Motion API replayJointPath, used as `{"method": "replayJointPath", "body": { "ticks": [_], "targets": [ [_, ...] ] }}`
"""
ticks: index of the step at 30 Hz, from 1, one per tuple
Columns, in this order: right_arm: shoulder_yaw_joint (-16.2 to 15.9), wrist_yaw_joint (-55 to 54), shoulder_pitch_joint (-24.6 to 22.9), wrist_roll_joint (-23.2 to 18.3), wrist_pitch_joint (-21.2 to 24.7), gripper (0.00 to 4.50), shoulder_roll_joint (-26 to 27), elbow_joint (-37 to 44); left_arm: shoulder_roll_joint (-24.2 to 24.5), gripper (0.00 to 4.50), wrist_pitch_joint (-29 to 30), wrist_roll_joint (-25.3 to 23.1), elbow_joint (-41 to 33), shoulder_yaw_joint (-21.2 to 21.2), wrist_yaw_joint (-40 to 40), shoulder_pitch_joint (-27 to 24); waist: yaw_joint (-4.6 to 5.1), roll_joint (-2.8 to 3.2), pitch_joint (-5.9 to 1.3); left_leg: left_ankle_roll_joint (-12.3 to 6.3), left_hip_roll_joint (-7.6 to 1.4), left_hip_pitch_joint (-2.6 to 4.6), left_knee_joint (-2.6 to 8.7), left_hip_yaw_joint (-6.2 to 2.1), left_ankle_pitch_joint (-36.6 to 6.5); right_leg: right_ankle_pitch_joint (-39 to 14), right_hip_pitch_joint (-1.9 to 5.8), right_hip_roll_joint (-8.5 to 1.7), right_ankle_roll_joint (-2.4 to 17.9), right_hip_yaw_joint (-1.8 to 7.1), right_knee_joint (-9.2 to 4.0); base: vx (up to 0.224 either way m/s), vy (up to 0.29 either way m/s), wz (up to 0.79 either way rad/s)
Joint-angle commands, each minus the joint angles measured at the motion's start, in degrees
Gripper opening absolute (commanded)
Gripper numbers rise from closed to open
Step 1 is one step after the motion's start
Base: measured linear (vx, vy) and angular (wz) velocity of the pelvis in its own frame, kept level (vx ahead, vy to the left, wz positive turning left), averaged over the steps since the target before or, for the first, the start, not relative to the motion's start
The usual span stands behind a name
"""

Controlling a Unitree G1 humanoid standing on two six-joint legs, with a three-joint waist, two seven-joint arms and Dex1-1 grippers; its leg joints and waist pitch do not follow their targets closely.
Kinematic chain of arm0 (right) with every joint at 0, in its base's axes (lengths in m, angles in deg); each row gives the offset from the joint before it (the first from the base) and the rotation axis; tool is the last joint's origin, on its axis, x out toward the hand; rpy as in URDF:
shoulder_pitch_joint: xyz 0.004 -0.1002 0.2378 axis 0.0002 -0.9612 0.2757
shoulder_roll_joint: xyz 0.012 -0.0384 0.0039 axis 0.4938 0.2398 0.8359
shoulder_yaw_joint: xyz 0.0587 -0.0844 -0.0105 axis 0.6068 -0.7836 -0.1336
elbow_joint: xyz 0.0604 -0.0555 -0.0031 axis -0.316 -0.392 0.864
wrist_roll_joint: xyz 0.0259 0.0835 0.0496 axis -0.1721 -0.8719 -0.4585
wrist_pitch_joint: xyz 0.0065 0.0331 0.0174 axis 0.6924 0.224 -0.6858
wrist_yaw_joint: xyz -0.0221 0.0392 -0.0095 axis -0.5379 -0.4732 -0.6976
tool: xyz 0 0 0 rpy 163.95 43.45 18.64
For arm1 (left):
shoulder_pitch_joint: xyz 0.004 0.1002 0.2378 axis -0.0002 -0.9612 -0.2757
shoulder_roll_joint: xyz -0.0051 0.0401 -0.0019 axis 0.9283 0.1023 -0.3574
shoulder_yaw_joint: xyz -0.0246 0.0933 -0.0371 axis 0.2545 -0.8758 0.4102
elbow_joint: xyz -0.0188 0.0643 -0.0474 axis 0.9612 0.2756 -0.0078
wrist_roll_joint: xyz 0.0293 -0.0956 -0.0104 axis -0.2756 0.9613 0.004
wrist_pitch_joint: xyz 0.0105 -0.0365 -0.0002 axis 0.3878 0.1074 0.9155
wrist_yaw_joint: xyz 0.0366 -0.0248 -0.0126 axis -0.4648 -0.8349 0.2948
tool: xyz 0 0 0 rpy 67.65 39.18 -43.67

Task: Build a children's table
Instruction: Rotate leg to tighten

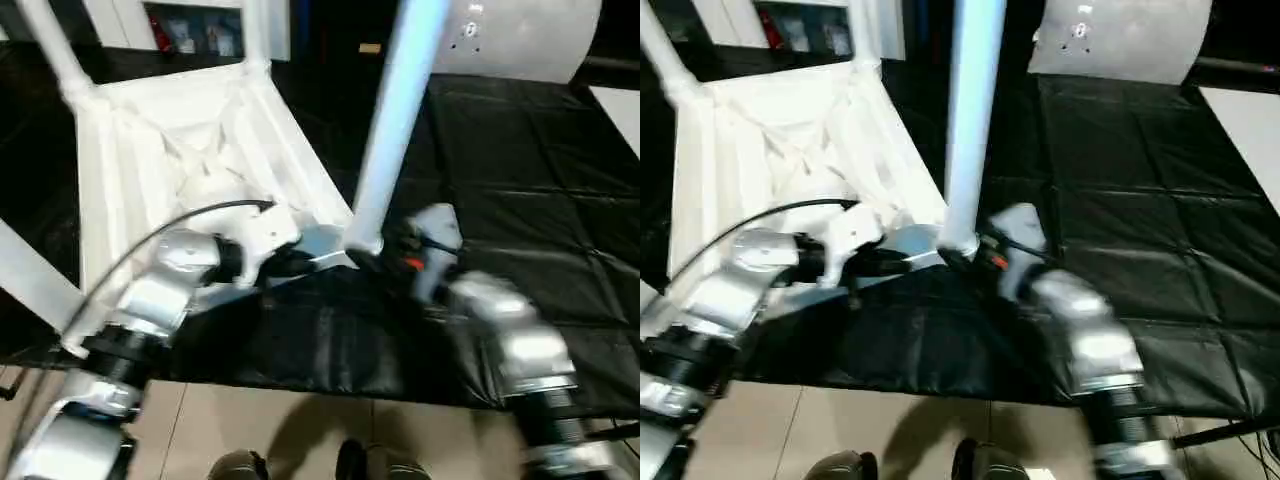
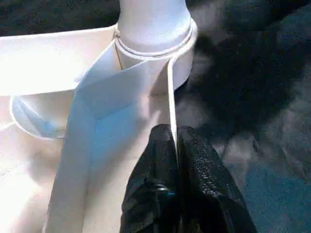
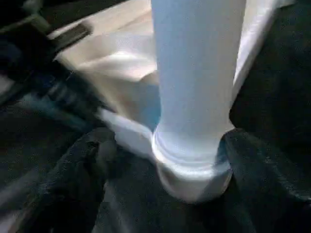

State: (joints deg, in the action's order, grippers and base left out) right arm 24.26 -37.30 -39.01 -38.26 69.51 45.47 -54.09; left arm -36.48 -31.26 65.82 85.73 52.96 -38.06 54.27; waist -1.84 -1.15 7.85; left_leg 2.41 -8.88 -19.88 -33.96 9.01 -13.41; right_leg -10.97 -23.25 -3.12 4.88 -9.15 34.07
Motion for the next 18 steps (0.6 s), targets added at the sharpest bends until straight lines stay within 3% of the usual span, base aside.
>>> {"method": "replayJointPath", "body": {
  "ticks": [1, 4, 6, 11, 14, 15, 17, 18],
  "targets": [
    [-0.68, 5.35, 1.89, -1.43, -1.54, 4.1, -1.71, -1.76, 1.16, 0.0, -1.0, 0.1, 1.08, -2.75, -4.88, -1.84, -0.78, 0.0, -4.68, -9.47, -4.37, -0.83, 3.12, -1.69, 1.72, -11.04, 5.02, -7.68, 5.5, 5.72, -4.91, 0.0, 0.0, 0.0],
    [-1.3, 11.73, 3.84, -2.12, -3.17, 4.1, -4.51, -4.08, 2.93, 0.0, -2.13, 1.36, 0.85, -2.97, -8.79, -2.4, -1.07, 0.17, -4.83, -8.86, -4.92, -0.47, 3.26, -1.86, 2.08, -11.83, 4.67, -7.4, 5.41, 5.73, -4.7, 0.0, 0.0, 0.0],
    [-1.93, 16.21, 5.33, -2.73, -3.83, 4.1, -5.82, -5.82, 3.97, 0.0, -2.5, 2.25, 0.62, -3.18, -11.71, -2.79, -1.41, 0.34, -5.24, -9.13, -5.38, -0.27, 3.12, -1.98, 3.21, -8.71, 4.56, -7.58, 7.13, 5.73, -3.93, 0.0, 0.0, 0.0],
    [-3.71, 24.51, 8.83, -3.68, -4.04, 3.84, -7.06, -9.8, 6.26, 0.0, -4.01, 2.61, 0.81, -4.61, -16.24, -2.93, -2.04, 0.2, -5.78, -11.76, -5.84, -0.35, 2.76, -2.01, 7.19, -0.61, 4.45, -7.68, 10.06, 5.59, -2.46, 0.0, 0.0, 0.0],
    [-5.25, 27.66, 10.14, -3.88, -4.05, 3.65, -7.11, -11.32, 6.82, 0.0, -4.58, 2.54, 1.05, -5.0, -17.45, -2.79, -2.35, 0.14, -5.84, -11.68, -5.72, -0.44, 2.66, -1.9, 6.73, -1.11, 4.56, -7.84, 9.99, 5.59, -2.55, 0.0, 0.0, 0.0],
    [-5.25, 27.66, 10.14, -3.88, -4.05, 3.57, -7.11, -11.32, 6.82, 0.0, -4.58, 2.54, 1.05, -5.0, -17.45, -2.79, -2.36, -0.14, -5.78, -11.61, -5.69, -0.5, 2.7, -1.85, 6.52, -1.62, 4.58, -7.8, 9.81, 5.58, -2.67, 0.0, 0.0, 0.0],
    [-6.29, 29.78, 11.11, -3.66, -4.15, 3.4, -6.63, -12.58, 7.12, 0.0, -5.21, 2.19, 1.23, -5.32, -18.26, -2.6, -2.78, 0.07, -5.8, -10.65, -5.62, -0.42, 2.7, -1.78, 5.81, -4.07, 4.56, -7.79, 9.02, 5.57, -3.01, 0.0, 0.0, 0.0],
    [-6.29, 29.78, 11.11, -3.66, -4.15, 3.35, -6.63, -12.58, 7.12, 0.0, -5.21, 2.19, 1.23, -5.32, -18.26, -2.6, -2.94, -0.2, -5.76, -10.28, -5.64, -0.45, 2.77, -1.77, 5.49, -5.05, 4.59, -7.78, 8.71, 5.59, -3.05, 0.0, 0.0, 0.0]
  ]
}}
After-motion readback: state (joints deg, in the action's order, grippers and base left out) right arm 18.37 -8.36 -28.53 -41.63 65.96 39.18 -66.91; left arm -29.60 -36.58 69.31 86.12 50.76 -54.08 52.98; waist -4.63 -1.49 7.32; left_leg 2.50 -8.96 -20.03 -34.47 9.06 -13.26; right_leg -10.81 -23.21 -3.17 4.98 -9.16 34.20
